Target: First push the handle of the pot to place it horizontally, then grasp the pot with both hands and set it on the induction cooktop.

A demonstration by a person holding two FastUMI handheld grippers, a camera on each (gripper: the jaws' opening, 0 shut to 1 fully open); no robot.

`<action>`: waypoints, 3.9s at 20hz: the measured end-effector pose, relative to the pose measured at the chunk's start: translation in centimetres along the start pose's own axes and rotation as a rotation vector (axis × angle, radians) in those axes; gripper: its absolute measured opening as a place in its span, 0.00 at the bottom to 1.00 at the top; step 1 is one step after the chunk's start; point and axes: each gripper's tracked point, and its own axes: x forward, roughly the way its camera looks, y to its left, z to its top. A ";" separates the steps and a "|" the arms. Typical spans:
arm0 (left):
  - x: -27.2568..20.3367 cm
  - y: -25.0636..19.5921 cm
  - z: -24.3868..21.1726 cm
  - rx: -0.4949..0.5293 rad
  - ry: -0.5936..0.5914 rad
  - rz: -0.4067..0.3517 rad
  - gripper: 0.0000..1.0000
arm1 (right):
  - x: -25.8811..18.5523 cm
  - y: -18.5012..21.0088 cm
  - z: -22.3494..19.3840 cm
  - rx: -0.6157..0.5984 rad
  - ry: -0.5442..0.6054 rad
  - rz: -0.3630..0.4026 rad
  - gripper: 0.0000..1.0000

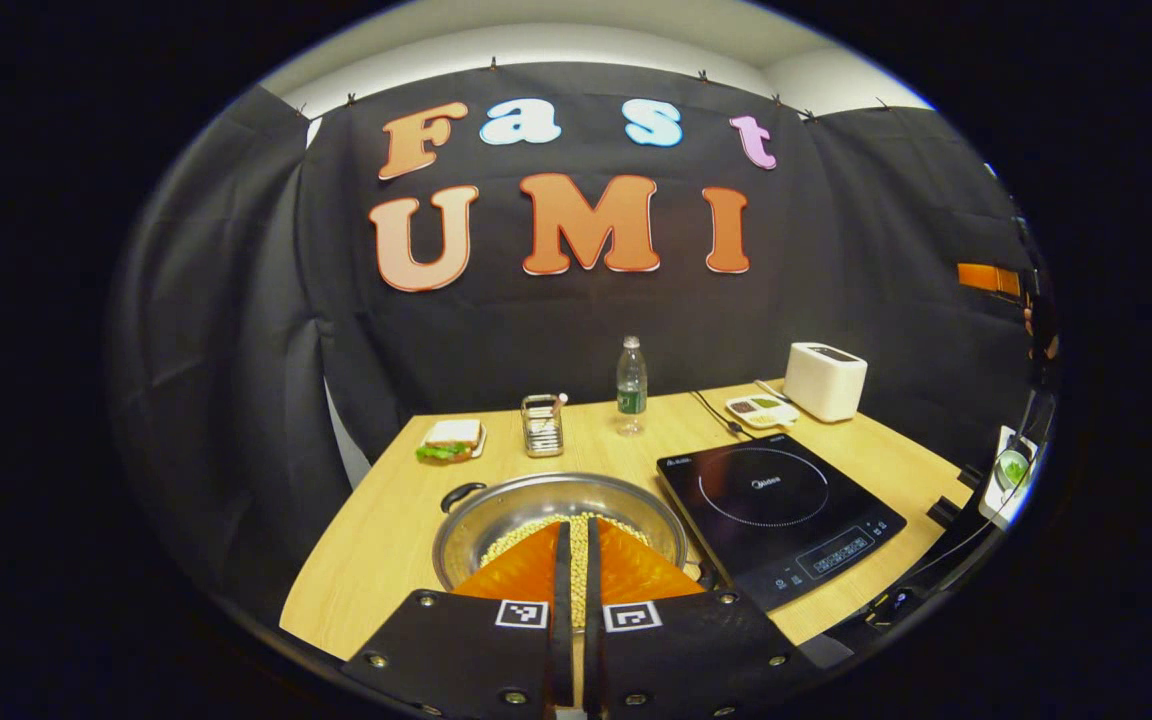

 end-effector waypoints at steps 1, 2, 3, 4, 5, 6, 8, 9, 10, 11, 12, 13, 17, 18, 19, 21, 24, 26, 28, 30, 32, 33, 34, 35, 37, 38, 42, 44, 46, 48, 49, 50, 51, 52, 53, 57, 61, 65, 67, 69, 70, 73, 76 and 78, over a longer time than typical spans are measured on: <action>0.2 -0.6 -0.8 -0.002 0.025 -0.014 0.05 | 0.1 0.1 0.0 0.000 0.001 0.001 0.95; 0.3 -0.9 -1.9 -0.008 0.048 -0.028 0.05 | 0.1 0.1 -0.1 -0.001 0.001 0.002 0.95; 0.5 -1.4 -2.8 -0.016 0.067 -0.039 0.05 | 0.2 0.1 -0.1 -0.002 0.003 0.003 0.95; 0.7 -1.6 -3.3 -0.022 0.087 -0.048 0.06 | 0.1 0.1 -0.1 -0.003 0.003 0.003 0.95; 0.9 -1.9 -4.2 -0.026 0.104 -0.052 0.06 | 0.1 0.1 -0.1 -0.003 0.004 0.004 1.00; 0.8 -2.2 -5.2 -0.028 0.124 -0.059 0.06 | 0.1 0.1 -0.1 -0.003 0.005 0.004 0.95; 1.2 -2.9 -6.8 -0.041 0.165 -0.074 0.05 | 0.2 0.1 -0.3 -0.002 0.008 0.005 0.95; 1.3 -3.2 -7.6 -0.052 0.185 -0.084 0.06 | 0.2 0.1 -0.3 0.000 0.009 0.005 0.95; 1.4 -3.7 -8.5 -0.060 0.208 -0.094 0.06 | 0.2 0.1 -0.4 0.000 0.011 0.004 0.95; 1.6 -4.0 -9.2 -0.065 0.227 -0.100 0.06 | 0.3 0.0 -0.5 0.000 0.013 0.004 0.95; 1.7 -4.3 -10.0 -0.065 0.243 -0.103 0.05 | 0.3 0.0 -0.6 0.000 0.015 0.004 0.95; 1.7 -4.6 -10.7 -0.065 0.260 -0.108 0.05 | 0.4 0.0 -0.7 -0.002 0.017 0.004 0.95; 2.6 -5.2 -13.2 -0.062 0.308 -0.119 0.06 | 0.4 -0.2 -1.0 -0.007 0.029 -0.002 1.00; 2.8 -5.4 -13.8 -0.073 0.321 -0.118 0.06 | 0.3 -0.1 -1.2 -0.004 0.037 0.000 0.95; 3.0 -5.4 -14.2 -0.082 0.331 -0.120 0.06 | 0.4 -0.3 -1.6 -0.004 0.047 0.001 1.00; 3.7 -5.4 -15.0 -0.089 0.349 -0.114 0.06 | 0.9 -0.4 -2.3 -0.008 0.064 -0.001 0.95; 4.8 -6.0 -15.8 -0.101 0.365 -0.121 0.06 | 1.1 0.0 -2.3 -0.003 0.072 0.004 0.95; 5.1 -6.2 -15.7 -0.101 0.363 -0.124 0.06 | 1.3 0.1 -2.4 -0.005 0.070 0.006 0.95; 5.4 -6.4 -15.4 -0.091 0.355 -0.123 0.06 | 1.2 0.2 -2.5 -0.008 0.073 0.009 0.95; 5.8 -6.7 -15.1 -0.073 0.349 -0.121 0.06 | 1.5 0.1 -2.7 -0.004 0.078 0.008 0.95; 6.0 -7.1 -15.0 -0.063 0.350 -0.121 0.05 | 1.7 -0.1 -2.7 0.000 0.080 0.004 0.95; 6.1 -7.2 -14.9 -0.057 0.349 -0.119 0.05 | 1.8 -0.2 -2.8 0.002 0.081 0.002 0.95; 6.2 -7.4 -14.9 -0.054 0.350 -0.120 0.05 | 1.9 -0.3 -2.8 0.005 0.082 0.001 0.95; 6.5 -7.5 -14.8 -0.056 0.349 -0.121 0.05 | 2.0 -0.5 -2.9 0.011 0.081 -0.001 0.95; 7.0 -7.8 -14.4 -0.063 0.351 -0.123 0.04 | 2.1 -0.8 -3.1 0.020 0.084 -0.004 0.95; 7.4 -7.9 -14.3 -0.065 0.354 -0.126 0.05 | 2.2 -1.1 -3.2 0.023 0.086 -0.007 0.95; 8.9 -8.6 -13.8 -0.066 0.357 -0.135 0.05 | 2.5 -2.3 -3.6 0.009 0.094 -0.035 0.95; 9.9 -8.7 -13.6 -0.067 0.358 -0.140 0.05 | 2.6 -3.1 -3.5 -0.009 0.088 -0.058 0.95; 10.5 -9.3 -13.4 -0.068 0.361 -0.145 0.05 | 2.7 -3.4 -3.5 -0.014 0.086 -0.067 0.95; 10.9 -9.7 -13.3 -0.067 0.361 -0.149 0.04 | 2.8 -3.7 -3.5 -0.012 0.085 -0.070 0.95; 11.2 -9.8 -13.0 -0.070 0.361 -0.151 0.03 | 2.9 -3.8 -3.4 -0.013 0.086 -0.072 0.95; 11.3 -9.9 -13.0 -0.076 0.361 -0.154 0.02 | 3.0 -3.9 -3.5 -0.013 0.089 -0.073 0.95; 11.7 -10.0 -12.9 -0.083 0.361 -0.156 0.02 | 3.2 -3.9 -3.5 -0.013 0.091 -0.074 0.95; 12.0 -10.1 -12.9 -0.086 0.361 -0.159 0.02 | 3.3 -4.0 -3.5 -0.012 0.093 -0.074 0.95; 12.2 -10.3 -12.7 -0.089 0.363 -0.162 0.01 | 3.4 -4.0 -3.6 -0.013 0.095 -0.075 0.95; 12.9 -10.7 -12.3 -0.097 0.364 -0.174 0.01 | 3.7 -4.2 -4.0 -0.017 0.105 -0.082 0.95; 13.9 -10.9 -11.9 -0.115 0.359 -0.176 0.01 | 4.3 -4.9 -4.4 -0.015 0.111 -0.101 0.95; 15.0 -11.2 -11.5 -0.127 0.347 -0.165 0.01 | 4.6 -5.0 -5.1 -0.001 0.125 -0.109 0.95; 15.6 -11.3 -11.3 -0.139 0.340 -0.161 0.01 | 4.7 -4.8 -5.4 -0.003 0.132 -0.105 0.96; 16.2 -11.3 -11.1 -0.152 0.334 -0.159 0.05 | 4.9 -4.8 -5.6 -0.012 0.137 -0.108 0.95; 16.5 -11.4 -10.9 -0.158 0.332 -0.159 0.01 | 5.0 -4.8 -5.7 -0.016 0.140 -0.108 0.96; 17.0 -11.4 -10.8 -0.174 0.325 -0.158 0.01 | 5.2 -4.9 -6.0 -0.016 0.144 -0.113 0.96; 17.6 -11.4 -10.5 -0.172 0.320 -0.156 0.01 | 5.3 -5.1 -6.2 -0.013 0.149 -0.116 0.95; 17.9 -11.4 -10.5 -0.174 0.318 -0.156 0.05 | 5.5 -4.9 -6.4 -0.014 0.154 -0.118 0.95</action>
